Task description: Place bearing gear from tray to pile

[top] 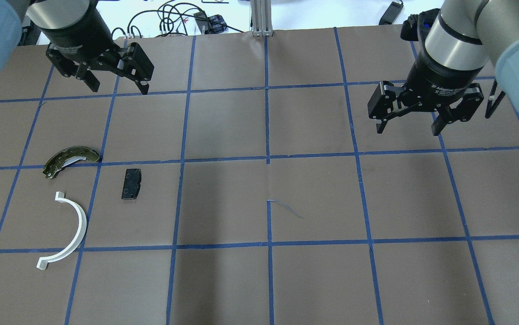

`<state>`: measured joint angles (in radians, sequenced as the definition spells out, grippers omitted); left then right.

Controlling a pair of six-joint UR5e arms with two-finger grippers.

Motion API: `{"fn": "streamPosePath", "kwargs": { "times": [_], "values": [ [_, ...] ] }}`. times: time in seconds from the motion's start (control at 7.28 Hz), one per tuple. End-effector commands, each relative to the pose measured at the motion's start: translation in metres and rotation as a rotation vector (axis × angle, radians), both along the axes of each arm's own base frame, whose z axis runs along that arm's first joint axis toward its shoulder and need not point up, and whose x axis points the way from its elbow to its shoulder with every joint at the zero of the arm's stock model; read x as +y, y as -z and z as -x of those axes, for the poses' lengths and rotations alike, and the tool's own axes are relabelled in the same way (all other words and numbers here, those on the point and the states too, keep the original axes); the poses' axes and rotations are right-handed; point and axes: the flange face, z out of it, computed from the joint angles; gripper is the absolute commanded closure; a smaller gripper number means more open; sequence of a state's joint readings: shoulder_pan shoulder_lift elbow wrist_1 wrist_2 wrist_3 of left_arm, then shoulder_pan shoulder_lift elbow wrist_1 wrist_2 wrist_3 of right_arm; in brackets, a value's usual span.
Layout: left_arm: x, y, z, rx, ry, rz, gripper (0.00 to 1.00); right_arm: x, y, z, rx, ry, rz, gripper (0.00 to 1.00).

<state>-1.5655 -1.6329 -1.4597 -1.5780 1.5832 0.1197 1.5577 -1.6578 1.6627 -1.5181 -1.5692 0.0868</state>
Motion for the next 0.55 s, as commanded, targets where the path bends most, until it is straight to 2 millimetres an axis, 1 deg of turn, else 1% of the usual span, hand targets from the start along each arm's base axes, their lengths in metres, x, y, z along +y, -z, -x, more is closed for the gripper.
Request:
{"fn": "streamPosePath", "kwargs": {
  "times": [0.0,0.41],
  "values": [
    [0.002,-0.0024,0.0004,0.0,0.001,0.004,0.0,-0.0001,0.0006,-0.0004,0.0,0.0,-0.002,0.0],
    [0.0071,-0.0033,0.0004,0.0,-0.008,-0.012,0.0,0.001,-0.0004,0.0004,0.002,0.003,-0.002,0.0]
  ]
}}
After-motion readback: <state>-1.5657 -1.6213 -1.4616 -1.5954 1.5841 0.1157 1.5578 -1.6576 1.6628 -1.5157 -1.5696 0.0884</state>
